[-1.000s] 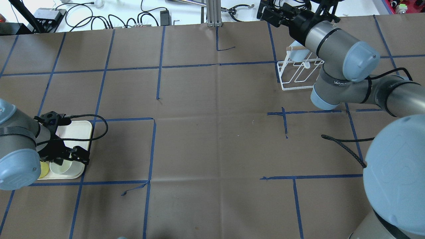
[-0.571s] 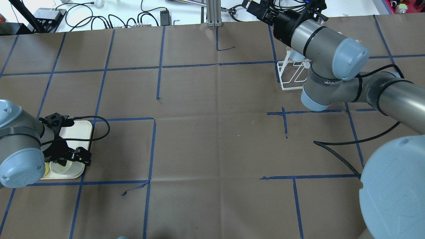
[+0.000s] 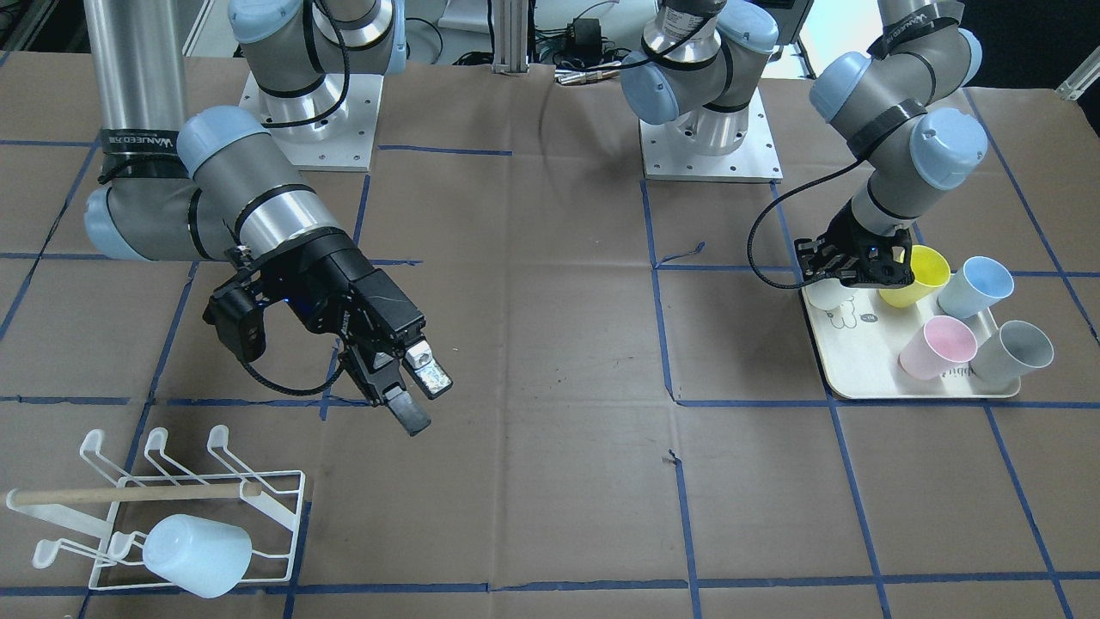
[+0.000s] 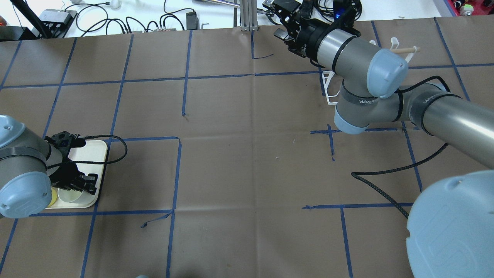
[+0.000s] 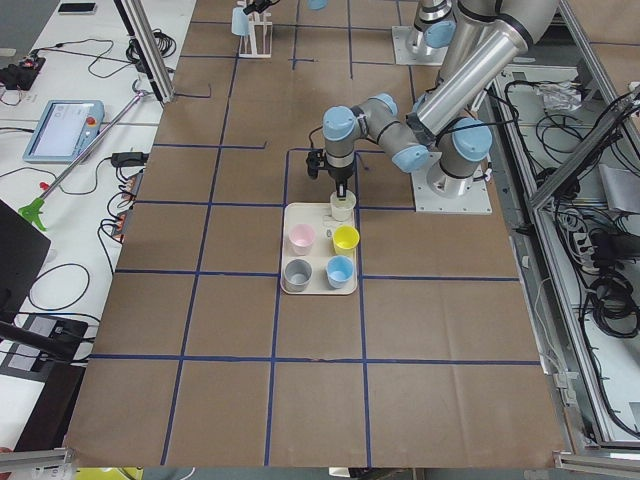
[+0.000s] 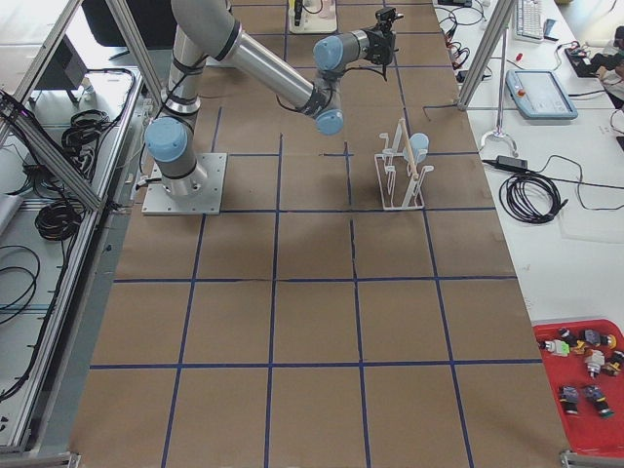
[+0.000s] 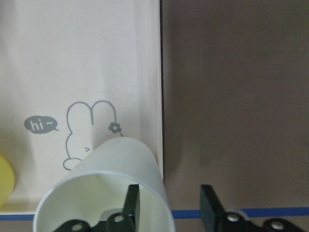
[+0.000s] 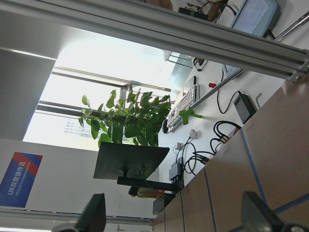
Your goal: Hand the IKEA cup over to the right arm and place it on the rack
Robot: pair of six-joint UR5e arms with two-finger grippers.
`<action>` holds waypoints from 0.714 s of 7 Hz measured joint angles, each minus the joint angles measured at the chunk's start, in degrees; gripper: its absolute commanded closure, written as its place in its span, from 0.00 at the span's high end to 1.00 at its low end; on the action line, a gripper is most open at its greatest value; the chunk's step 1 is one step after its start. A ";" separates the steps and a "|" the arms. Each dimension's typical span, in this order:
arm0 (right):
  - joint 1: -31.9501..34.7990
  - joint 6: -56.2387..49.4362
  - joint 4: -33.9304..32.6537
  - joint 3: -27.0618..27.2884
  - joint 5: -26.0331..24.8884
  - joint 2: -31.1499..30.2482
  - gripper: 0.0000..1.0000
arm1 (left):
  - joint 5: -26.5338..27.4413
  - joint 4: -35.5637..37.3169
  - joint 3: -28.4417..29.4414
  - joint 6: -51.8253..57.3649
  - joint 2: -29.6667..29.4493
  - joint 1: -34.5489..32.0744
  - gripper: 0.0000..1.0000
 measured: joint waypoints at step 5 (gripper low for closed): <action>3.00 8.69 -0.82 -0.25 2.58 1.47 1.00 | -0.08 -21.92 19.59 -0.01 2.66 -0.54 0.00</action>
